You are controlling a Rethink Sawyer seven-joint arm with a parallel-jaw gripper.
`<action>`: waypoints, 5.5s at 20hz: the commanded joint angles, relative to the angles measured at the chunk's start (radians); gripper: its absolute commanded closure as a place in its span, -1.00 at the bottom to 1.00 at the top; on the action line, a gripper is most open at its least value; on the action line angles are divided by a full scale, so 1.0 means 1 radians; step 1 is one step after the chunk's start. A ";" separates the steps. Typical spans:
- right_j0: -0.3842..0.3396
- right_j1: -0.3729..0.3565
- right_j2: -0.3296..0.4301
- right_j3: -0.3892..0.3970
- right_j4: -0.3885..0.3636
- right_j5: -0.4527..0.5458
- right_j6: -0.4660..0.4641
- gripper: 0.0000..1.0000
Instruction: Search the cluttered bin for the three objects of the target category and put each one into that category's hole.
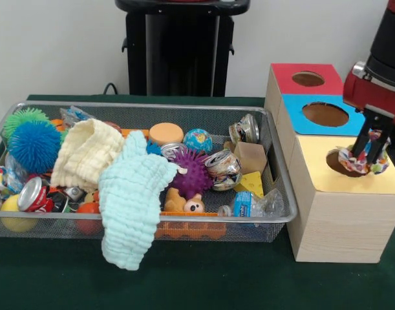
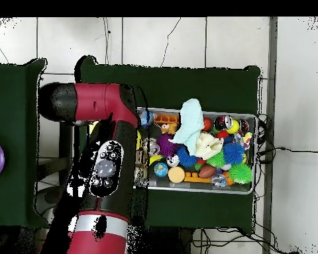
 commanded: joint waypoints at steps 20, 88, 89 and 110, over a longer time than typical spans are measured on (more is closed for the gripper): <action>-0.078 0.029 0.051 0.083 0.035 -0.008 0.130 1.00; -0.060 0.156 0.088 0.182 0.138 -0.256 0.165 1.00; -0.060 0.157 0.089 0.181 0.141 -0.257 0.163 1.00; -0.105 0.163 0.231 0.195 0.256 -0.279 0.087 1.00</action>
